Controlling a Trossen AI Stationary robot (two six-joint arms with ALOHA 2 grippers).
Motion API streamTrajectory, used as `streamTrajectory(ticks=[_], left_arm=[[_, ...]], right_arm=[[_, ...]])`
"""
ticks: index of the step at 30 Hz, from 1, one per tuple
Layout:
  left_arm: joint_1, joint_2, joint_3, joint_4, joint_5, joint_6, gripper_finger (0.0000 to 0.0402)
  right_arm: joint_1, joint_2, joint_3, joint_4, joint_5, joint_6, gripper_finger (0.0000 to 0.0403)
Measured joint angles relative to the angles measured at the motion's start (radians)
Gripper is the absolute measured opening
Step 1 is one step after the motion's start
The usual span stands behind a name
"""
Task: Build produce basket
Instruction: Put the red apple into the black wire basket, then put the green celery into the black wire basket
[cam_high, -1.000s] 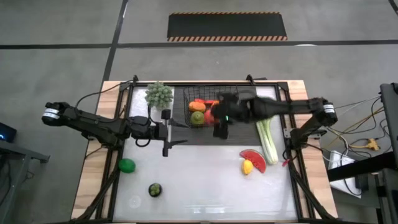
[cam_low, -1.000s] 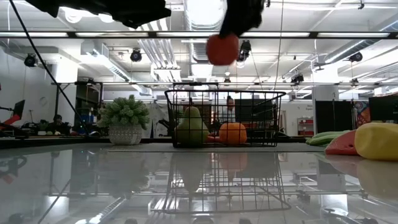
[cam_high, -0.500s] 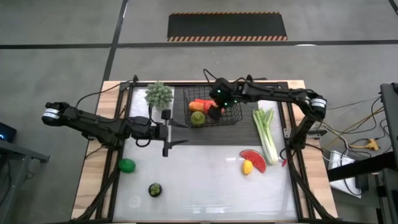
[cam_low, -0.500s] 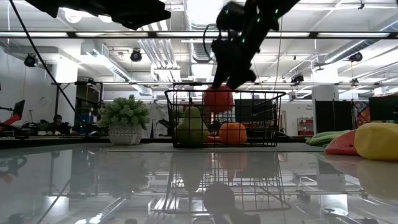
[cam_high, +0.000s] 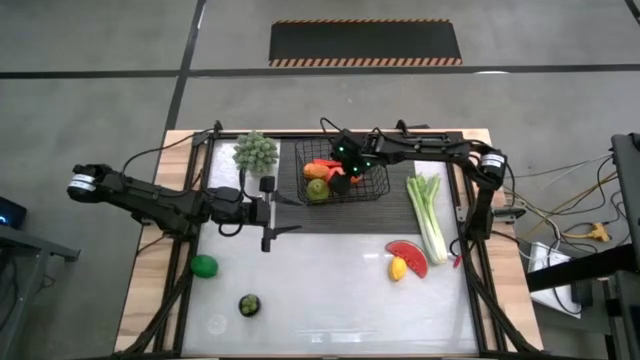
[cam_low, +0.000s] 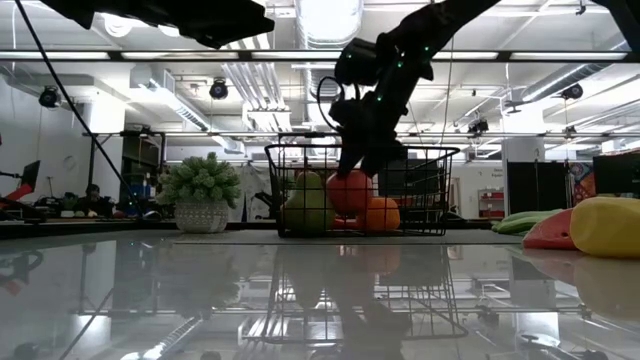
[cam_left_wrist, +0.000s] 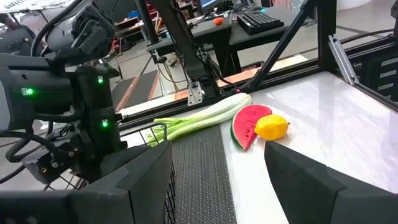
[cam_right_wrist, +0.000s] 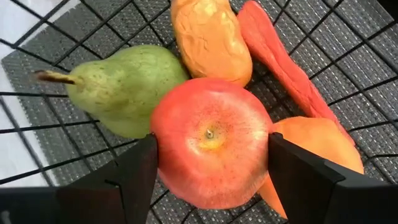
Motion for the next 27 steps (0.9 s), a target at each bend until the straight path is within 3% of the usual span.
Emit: streamTrajectory(ticks=[11, 27], left_arm=[[0.0, 0.0, 0.0, 0.0, -0.003, 0.0, 0.024], [0.0, 0.001, 0.0, -0.007, -0.003, -0.001, 0.024]], right_arm=[[-0.007, 0.039, 0.0, 0.0, 0.001, -0.01, 0.0294], [-0.007, -0.018, 0.11, -0.106, 0.004, -0.025, 0.0299]])
